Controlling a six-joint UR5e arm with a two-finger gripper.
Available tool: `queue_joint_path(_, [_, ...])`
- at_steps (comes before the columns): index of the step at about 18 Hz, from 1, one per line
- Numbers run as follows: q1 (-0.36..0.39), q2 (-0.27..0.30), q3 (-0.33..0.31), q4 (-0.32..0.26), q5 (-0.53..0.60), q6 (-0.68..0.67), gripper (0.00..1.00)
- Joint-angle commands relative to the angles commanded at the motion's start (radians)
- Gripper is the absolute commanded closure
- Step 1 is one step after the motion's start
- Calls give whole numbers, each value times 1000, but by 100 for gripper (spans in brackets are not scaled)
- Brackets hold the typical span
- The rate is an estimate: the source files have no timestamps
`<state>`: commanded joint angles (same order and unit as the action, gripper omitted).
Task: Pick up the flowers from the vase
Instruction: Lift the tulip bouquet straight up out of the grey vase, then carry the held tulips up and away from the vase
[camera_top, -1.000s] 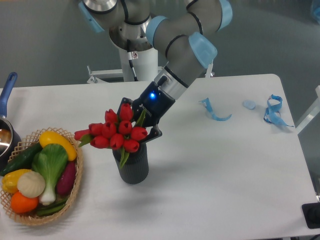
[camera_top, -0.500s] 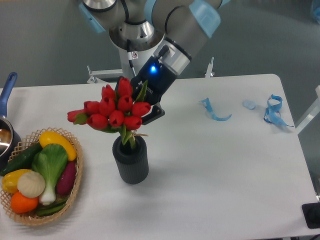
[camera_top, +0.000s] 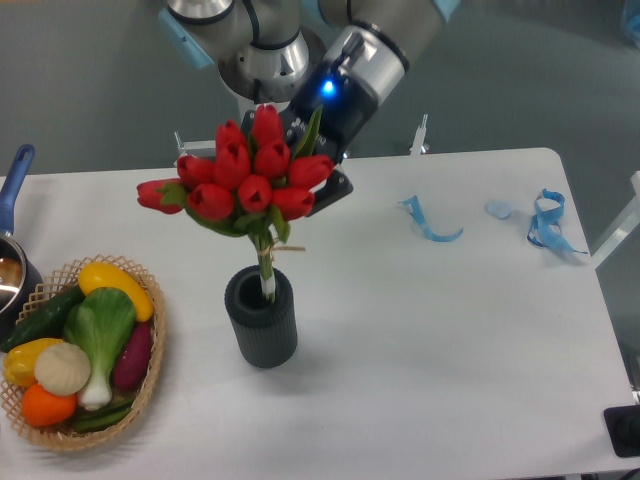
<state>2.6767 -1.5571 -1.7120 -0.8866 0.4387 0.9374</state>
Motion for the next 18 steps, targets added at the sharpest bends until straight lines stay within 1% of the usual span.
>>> queue_joint_path(4, [60,-1,29,0,-8,-49,62])
queue_joint_path(6, [115,-15,29,3,-8,-37,62])
queue_joint_path(7, [144,-27,29,5,-6,-28,62])
queue_joint_path(8, [164,-55,37,5,-6,0,62])
queue_joint_path(11, [196,-148,89,6,0,66,62])
queue_joint_path(13, [224,-188,92,9,2,104,62])
queue_joint_path(15, [250,-198,81,8,0,162,62])
queue_joint_path(18, [261,-213,81,9,2,178,62])
